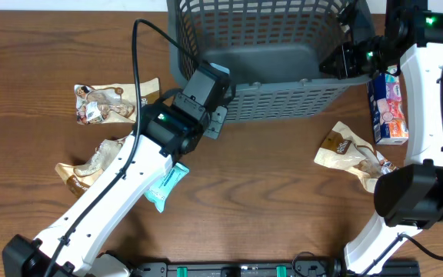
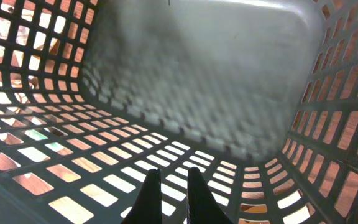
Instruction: Pack container
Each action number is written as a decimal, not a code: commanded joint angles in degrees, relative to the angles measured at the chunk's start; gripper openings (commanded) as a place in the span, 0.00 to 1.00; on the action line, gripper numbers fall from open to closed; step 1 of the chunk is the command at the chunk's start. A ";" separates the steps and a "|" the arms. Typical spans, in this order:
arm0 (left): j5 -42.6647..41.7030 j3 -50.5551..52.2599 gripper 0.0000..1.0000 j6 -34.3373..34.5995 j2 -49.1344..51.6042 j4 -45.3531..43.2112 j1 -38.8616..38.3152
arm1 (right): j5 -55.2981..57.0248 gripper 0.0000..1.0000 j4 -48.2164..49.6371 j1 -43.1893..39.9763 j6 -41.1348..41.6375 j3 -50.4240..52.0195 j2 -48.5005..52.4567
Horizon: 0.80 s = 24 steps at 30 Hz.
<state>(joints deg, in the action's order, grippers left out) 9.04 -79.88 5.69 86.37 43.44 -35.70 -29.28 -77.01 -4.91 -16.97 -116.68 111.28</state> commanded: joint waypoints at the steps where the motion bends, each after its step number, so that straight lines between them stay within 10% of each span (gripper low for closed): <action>1: 0.63 -0.83 0.08 -0.98 -0.22 -0.24 0.39 | 0.81 0.06 -0.59 0.07 -0.72 -0.57 0.50; 7: 0.63 -0.83 0.61 -0.98 -0.22 -0.24 0.39 | 0.79 0.96 -0.13 0.07 -0.90 -0.57 0.50; 11: 0.63 -0.83 0.75 -0.98 -0.22 -0.15 0.39 | 0.46 0.99 0.39 0.07 -0.87 -0.59 0.48; 24: 0.63 -0.83 0.76 -0.98 -0.22 0.85 0.39 | -4.63 0.99 2.23 0.44 -0.83 -0.59 0.48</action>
<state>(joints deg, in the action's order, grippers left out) 9.23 -79.88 4.80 86.37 43.81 -35.68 -31.57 -74.91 -4.75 -17.56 -116.68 111.28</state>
